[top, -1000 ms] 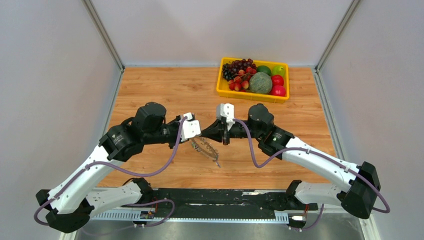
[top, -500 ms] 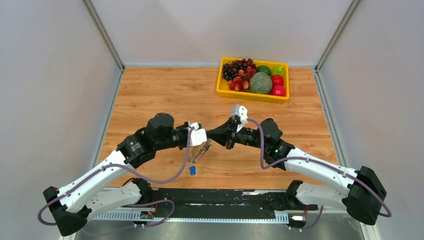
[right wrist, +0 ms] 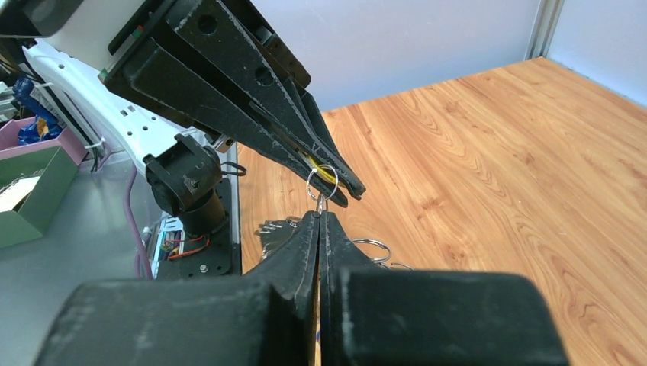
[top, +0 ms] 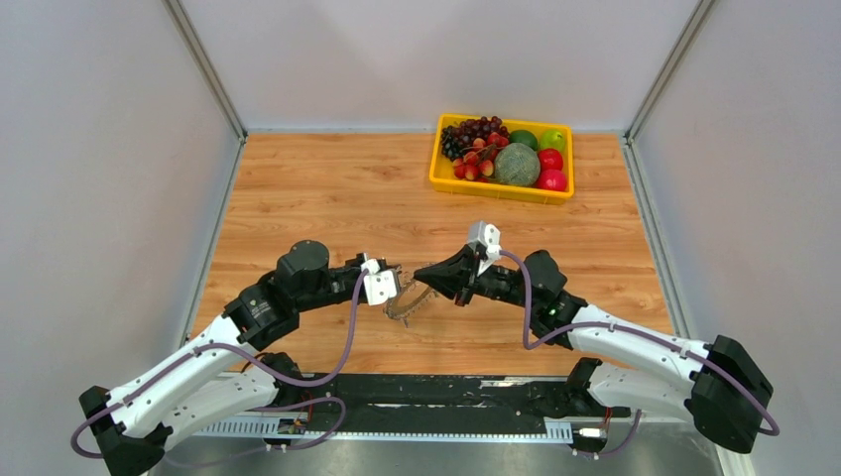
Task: Remove the keys from the keyring
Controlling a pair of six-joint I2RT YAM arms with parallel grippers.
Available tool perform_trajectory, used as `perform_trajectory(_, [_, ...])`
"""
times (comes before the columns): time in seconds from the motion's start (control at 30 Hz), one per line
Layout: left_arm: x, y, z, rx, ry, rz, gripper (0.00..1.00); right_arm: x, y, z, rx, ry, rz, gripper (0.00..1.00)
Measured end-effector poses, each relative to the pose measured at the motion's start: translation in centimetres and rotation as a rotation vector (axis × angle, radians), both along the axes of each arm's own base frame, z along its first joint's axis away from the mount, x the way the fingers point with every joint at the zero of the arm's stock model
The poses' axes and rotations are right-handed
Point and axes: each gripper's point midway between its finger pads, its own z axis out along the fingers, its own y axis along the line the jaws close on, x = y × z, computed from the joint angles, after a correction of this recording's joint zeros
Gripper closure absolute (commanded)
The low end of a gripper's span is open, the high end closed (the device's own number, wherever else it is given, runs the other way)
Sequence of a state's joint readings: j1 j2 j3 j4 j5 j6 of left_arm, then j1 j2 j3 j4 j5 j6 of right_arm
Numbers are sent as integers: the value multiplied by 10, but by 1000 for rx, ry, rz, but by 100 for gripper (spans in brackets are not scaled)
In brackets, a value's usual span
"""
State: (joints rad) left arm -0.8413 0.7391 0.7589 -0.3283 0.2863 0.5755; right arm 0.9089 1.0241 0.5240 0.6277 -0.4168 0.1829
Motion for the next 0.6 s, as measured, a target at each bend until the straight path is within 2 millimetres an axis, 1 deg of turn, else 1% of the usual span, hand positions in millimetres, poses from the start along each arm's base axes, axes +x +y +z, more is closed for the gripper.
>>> perform_trajectory(0.17, [-1, -3, 5, -17, -11, -18, 100, 1, 3, 2, 13, -11, 4, 100])
perform_trajectory(0.2, [-1, -3, 5, -18, -12, -18, 100, 2, 4, 0, 10, -10, 8, 98])
perform_trajectory(0.23, [-1, -3, 5, -19, -12, -17, 100, 2, 6, 0, 6, -8, 12, 93])
perform_trajectory(0.3, [-1, -2, 6, -20, -15, -15, 100, 2, 10, -2, -8, 0, 26, 76])
perform_trajectory(0.37, [-1, -1, 7, -21, -20, -13, 100, 4, 14, -1, -24, 1, 36, 66])
perform_trajectory(0.5, [-2, 1, 7, -22, -29, -13, 100, 4, 15, 7, -37, -36, 43, 64])
perform_trajectory(0.6, [-3, 2, 8, -24, -36, -17, 100, 2, 14, 3, -68, -58, 46, 65])
